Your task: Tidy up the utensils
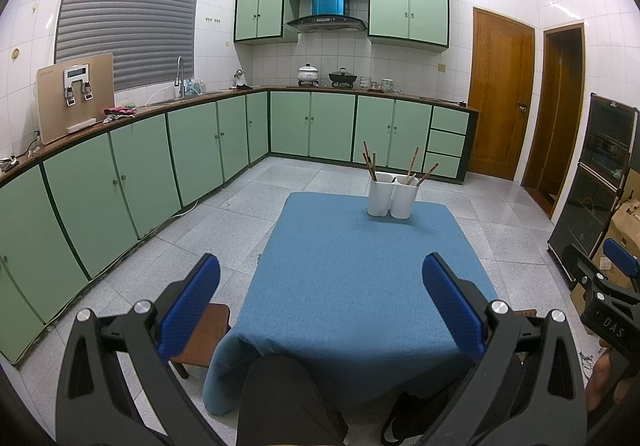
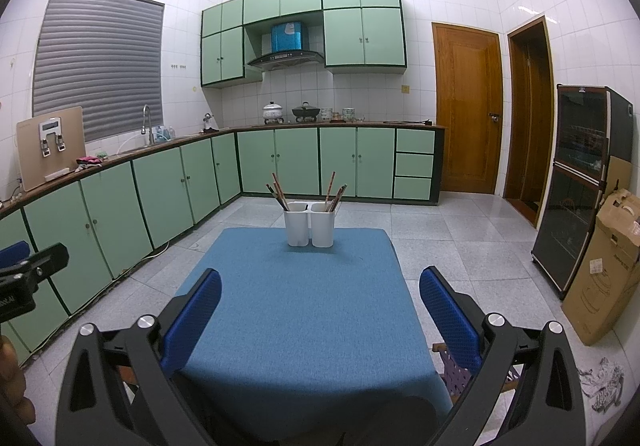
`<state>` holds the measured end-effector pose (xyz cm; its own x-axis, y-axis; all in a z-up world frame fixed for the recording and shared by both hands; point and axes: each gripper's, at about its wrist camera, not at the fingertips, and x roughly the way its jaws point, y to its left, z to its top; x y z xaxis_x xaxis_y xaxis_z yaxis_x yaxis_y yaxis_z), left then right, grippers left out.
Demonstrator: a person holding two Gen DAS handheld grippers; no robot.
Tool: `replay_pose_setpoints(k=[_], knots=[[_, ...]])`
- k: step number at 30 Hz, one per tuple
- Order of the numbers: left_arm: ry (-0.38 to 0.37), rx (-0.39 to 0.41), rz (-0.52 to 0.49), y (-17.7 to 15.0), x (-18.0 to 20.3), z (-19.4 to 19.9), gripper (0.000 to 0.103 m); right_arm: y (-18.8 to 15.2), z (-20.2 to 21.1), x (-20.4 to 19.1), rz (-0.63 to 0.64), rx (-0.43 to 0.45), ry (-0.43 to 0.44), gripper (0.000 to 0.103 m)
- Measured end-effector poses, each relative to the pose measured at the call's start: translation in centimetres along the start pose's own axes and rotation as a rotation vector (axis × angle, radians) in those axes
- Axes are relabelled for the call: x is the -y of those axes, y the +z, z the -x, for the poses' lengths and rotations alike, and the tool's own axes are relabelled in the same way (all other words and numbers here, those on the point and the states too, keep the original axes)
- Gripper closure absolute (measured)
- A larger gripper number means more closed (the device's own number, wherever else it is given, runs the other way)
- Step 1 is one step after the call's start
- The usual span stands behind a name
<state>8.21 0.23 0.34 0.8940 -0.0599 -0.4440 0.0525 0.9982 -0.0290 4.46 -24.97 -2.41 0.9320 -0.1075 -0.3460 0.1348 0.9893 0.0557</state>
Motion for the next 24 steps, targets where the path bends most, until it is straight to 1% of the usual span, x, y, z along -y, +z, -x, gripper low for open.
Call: replay_pose_setpoints(k=[12, 18, 24], knots=[[-0.01, -0.004, 0.0, 0.11, 0.1, -0.02, 0.005, -0.08, -0.1, -0.03, -0.001, -0.005, 0.0, 0.006], [0.005, 0.012, -0.006, 0.06, 0.35, 0.28, 0.005, -0.24, -0.13, 0.02, 0.001, -0.004, 0.001, 0.006], [0.0, 0.016, 0.0, 0.06, 0.15, 0.5, 0.005, -0.29, -0.14, 0.15, 0.0, -0.004, 0.001, 0.006]])
